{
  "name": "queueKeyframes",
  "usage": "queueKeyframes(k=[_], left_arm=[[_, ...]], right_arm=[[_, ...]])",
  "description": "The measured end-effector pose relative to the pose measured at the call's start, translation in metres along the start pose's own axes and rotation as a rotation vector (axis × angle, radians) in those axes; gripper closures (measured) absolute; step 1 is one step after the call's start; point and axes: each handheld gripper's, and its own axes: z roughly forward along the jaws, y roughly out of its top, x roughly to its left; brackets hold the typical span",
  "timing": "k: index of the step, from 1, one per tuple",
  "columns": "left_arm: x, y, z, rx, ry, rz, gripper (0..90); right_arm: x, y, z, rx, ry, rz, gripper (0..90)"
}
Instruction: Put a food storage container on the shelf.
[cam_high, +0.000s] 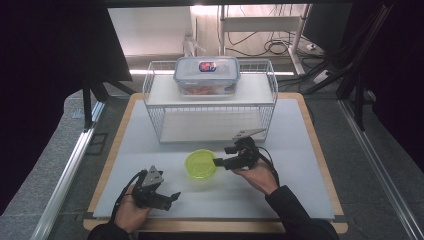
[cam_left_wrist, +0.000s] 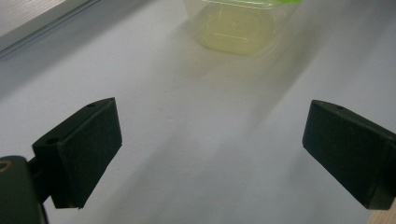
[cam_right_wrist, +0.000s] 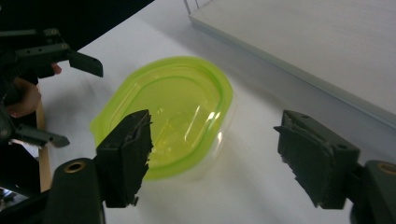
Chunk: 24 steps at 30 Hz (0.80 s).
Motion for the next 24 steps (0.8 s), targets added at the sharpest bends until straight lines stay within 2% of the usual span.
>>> queueKeyframes(k=[4, 6, 10, 14, 18, 21, 24], left_arm=[[0.0, 0.0, 0.001, 0.013, 0.003, 0.009, 5.4], [-0.001, -0.001, 0.001, 0.027, 0.005, 0.025, 6.2], [-0.003, 0.0, 0.002, 0.034, 0.008, 0.042, 6.4], [-0.003, 0.0, 0.003, 0.035, 0.01, 0.044, 6.6], [-0.004, 0.0, 0.003, 0.042, 0.011, 0.053, 6.7], [-0.005, 0.0, 0.004, 0.046, 0.014, 0.061, 6.7], [-0.005, 0.0, 0.004, 0.044, 0.021, 0.066, 6.8]], right_arm=[[-0.004, 0.008, 0.014, 0.023, 0.015, 0.022, 37.3], [-0.007, 0.01, 0.019, 0.032, 0.006, 0.03, 42.3], [-0.017, 0.01, 0.026, 0.043, 0.038, 0.103, 51.0], [-0.022, 0.007, 0.03, 0.06, 0.058, 0.137, 56.1], [-0.026, 0.006, 0.031, 0.065, 0.103, 0.19, 63.0], [-0.031, 0.003, 0.032, 0.061, 0.176, 0.238, 72.6], [-0.032, 0.003, 0.032, 0.067, 0.214, 0.25, 79.4]])
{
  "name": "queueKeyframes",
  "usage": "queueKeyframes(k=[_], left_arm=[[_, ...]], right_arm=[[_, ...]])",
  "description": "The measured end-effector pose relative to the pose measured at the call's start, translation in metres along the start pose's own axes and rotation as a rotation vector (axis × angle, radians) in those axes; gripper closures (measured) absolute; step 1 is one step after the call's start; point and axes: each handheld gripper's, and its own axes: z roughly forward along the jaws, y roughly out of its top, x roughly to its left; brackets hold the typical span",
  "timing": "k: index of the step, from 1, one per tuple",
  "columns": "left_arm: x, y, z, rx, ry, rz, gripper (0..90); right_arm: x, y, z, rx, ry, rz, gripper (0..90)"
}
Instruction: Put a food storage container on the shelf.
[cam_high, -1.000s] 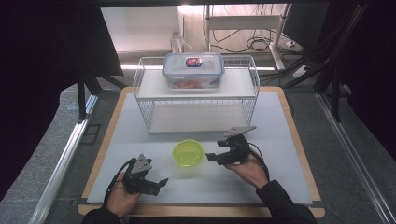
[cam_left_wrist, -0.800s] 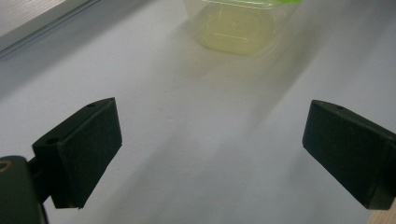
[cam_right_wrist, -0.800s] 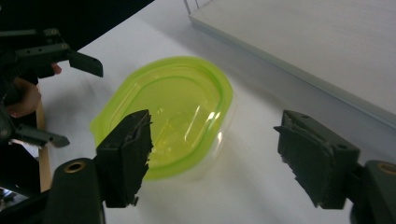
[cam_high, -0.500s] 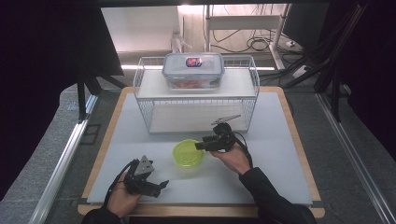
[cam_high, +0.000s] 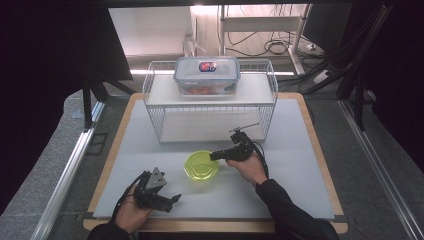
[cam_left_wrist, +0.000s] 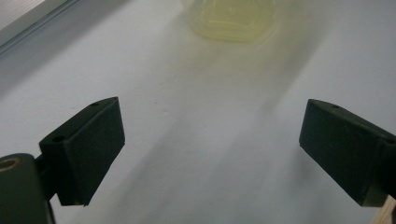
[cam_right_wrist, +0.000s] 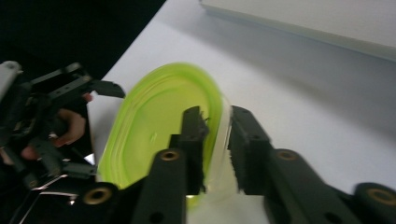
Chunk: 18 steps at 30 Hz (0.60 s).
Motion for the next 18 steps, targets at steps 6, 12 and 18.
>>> queueKeyframes(k=[6, 12, 18], left_arm=[[0.0, 0.0, -0.001, -0.005, 0.007, 0.006, 6.8], [0.001, 0.0, -0.003, -0.026, 0.008, -0.011, 6.5], [0.003, 0.001, -0.006, -0.054, 0.015, -0.029, 5.9]], right_arm=[[0.002, 0.001, -0.002, 0.016, 0.076, 0.054, 81.7], [0.005, 0.003, -0.009, -0.004, 0.084, 0.061, 82.1], [0.009, 0.005, -0.022, -0.048, 0.114, 0.075, 82.1]])
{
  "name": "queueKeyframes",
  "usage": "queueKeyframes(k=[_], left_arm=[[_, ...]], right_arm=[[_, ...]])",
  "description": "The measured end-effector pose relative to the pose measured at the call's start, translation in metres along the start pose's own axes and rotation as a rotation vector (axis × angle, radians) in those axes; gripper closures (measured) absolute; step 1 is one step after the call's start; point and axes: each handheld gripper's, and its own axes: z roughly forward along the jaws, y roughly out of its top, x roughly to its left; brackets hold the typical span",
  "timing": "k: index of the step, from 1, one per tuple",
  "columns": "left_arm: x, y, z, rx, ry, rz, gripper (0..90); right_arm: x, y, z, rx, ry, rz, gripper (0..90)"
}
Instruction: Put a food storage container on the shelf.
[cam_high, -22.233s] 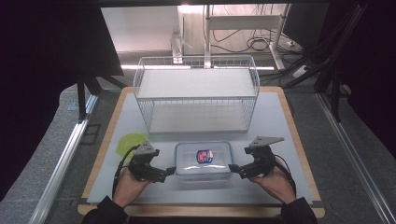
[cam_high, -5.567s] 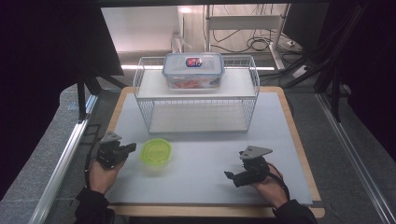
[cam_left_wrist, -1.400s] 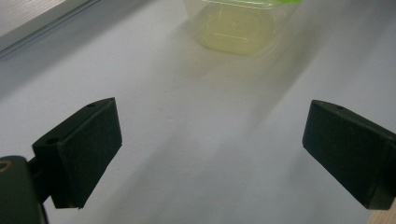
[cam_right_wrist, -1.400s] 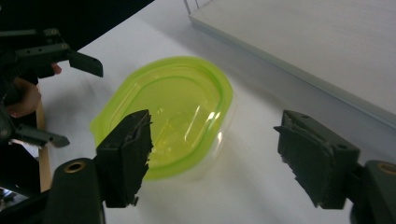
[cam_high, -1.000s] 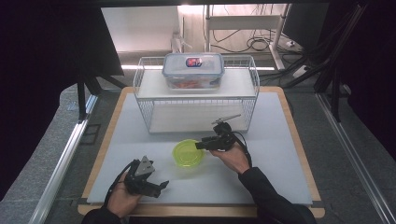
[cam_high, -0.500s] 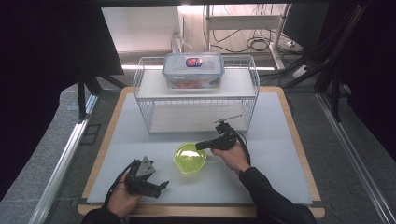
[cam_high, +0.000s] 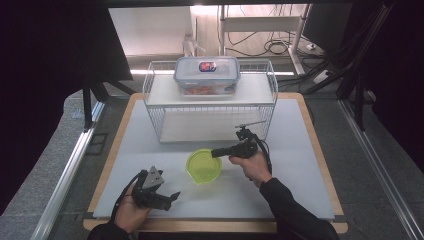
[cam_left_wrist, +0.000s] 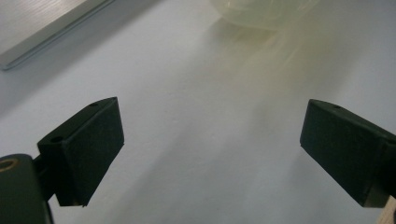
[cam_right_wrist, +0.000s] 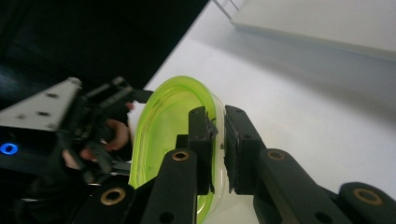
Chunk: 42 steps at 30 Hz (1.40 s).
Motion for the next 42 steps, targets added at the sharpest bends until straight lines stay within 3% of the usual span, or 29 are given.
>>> queueKeyframes(k=[20, 42], left_arm=[[0.001, 0.0, -0.001, -0.005, 0.003, -0.011, 4.9], [0.001, 0.0, 0.0, 0.003, -0.003, -0.006, 4.4]], right_arm=[[0.038, 0.027, -0.05, -0.098, -0.024, -0.022, 82.0], [0.087, 0.096, -0.099, -0.181, -0.059, -0.069, 82.1]])
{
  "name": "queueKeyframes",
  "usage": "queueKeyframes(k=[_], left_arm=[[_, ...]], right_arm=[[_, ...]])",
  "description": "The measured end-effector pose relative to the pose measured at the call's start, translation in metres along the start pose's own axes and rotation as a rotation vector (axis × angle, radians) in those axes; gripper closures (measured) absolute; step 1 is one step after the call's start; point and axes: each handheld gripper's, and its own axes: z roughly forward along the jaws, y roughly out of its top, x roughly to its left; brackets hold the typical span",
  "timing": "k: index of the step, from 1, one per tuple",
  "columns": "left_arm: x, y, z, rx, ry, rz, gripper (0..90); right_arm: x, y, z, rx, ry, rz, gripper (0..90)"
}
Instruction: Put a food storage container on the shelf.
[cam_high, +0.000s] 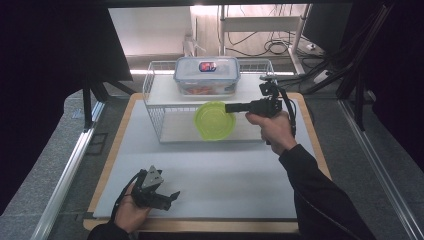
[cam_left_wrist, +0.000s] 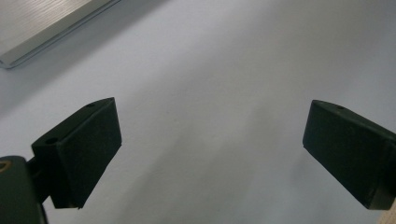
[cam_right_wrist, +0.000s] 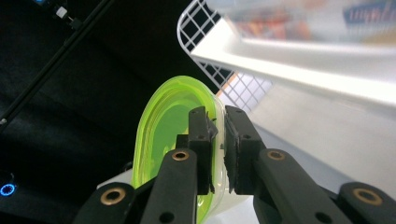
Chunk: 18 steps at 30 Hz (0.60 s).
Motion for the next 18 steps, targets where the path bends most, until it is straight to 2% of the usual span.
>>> queueKeyframes(k=[6, 11, 18], left_arm=[[0.0, 0.0, 0.001, 0.0, -0.001, -0.001, 4.4], [0.0, 0.0, 0.0, -0.002, -0.002, -0.004, 4.4], [0.0, 0.0, 0.0, -0.005, -0.003, -0.002, 4.4]], right_arm=[[0.007, 0.022, -0.008, -0.034, 0.0, 0.005, 82.1], [0.013, 0.043, -0.016, -0.067, -0.027, -0.003, 82.1], [0.016, 0.073, -0.02, -0.127, -0.066, 0.011, 82.1]])
